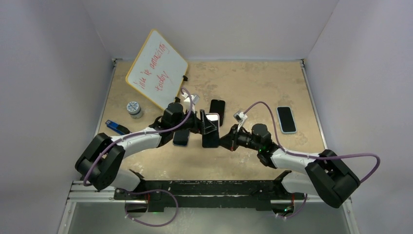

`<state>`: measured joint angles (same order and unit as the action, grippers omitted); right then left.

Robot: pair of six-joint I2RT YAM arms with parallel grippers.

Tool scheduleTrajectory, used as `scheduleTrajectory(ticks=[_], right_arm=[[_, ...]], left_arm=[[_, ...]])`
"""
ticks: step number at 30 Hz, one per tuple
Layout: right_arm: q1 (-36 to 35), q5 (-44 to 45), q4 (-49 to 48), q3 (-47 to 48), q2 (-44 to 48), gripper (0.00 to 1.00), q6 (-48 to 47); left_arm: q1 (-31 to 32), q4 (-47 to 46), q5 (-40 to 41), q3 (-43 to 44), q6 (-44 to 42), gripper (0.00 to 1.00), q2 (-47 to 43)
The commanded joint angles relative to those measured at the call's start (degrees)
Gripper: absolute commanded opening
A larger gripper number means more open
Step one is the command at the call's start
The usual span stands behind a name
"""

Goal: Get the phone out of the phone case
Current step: Remove the phone case from the phone.

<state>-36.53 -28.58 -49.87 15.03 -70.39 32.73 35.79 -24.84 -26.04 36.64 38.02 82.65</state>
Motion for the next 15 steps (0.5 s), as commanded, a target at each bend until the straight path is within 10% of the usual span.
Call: scheduleTrajectory(ticks=[1,15], right_arm=[[-0.2,1.0,-4.6,2.9,5.0,0.0,-2.1],[-0.2,4.0,6.1,1.7,6.6,0.0,2.5]], left_arm=[[0.3,15.8,13.1,0.8,-7.1,0.78,-3.2],[5.2,29.8,35.1,2.6,-12.3,0.82,-12.5]])
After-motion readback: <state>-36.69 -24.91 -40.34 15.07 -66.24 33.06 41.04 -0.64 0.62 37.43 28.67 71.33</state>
